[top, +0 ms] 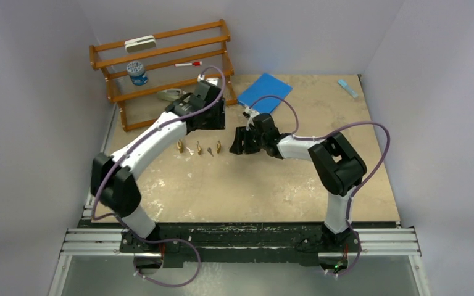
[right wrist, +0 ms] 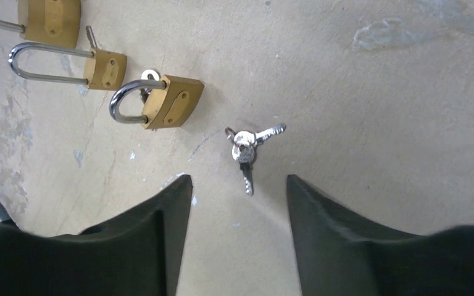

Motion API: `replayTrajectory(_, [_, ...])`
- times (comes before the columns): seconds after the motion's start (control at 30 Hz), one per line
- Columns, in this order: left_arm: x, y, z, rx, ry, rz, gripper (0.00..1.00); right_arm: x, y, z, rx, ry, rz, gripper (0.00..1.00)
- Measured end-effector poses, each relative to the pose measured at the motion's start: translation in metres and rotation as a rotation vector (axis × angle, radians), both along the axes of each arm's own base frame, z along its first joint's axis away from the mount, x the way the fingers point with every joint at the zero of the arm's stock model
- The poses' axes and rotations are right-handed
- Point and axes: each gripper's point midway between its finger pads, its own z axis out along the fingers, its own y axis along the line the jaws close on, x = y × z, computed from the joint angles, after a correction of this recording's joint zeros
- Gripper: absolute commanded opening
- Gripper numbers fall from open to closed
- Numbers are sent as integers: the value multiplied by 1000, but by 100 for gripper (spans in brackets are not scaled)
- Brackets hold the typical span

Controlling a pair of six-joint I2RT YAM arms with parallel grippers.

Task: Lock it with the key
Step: Place the key at the center of the board, then reset both arms

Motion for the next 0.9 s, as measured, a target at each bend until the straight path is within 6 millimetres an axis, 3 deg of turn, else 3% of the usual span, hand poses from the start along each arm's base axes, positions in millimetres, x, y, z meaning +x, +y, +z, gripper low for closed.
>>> replayTrajectory(0.1, [-2, 6, 38, -51, -116, 4, 57, -3, -6, 12, -20, -8, -7, 78])
replayTrajectory(0.17, [-4, 13, 57, -72, -178, 12, 57, -1, -11, 31, -26, -42, -26, 98])
replayTrajectory(0.37, [-9, 59, 87, -109, -340, 88, 62, 6, -41, 120, 59, -233, -85, 99])
replayTrajectory(0.47, [-17, 84, 94, -97, -414, 149, 72, 19, -90, 156, 138, -305, -178, 99])
replayTrajectory(0.6, [-31, 104, 117, -104, -530, 195, 77, 34, -142, 172, 127, -343, -314, 99])
replayTrajectory(0.77, [-36, 118, 144, -147, -638, 241, 78, 20, -157, 192, 80, -379, -385, 99])
replayTrajectory(0.9, [-34, 120, 140, -149, -643, 247, 78, 14, -172, 207, 58, -414, -449, 99])
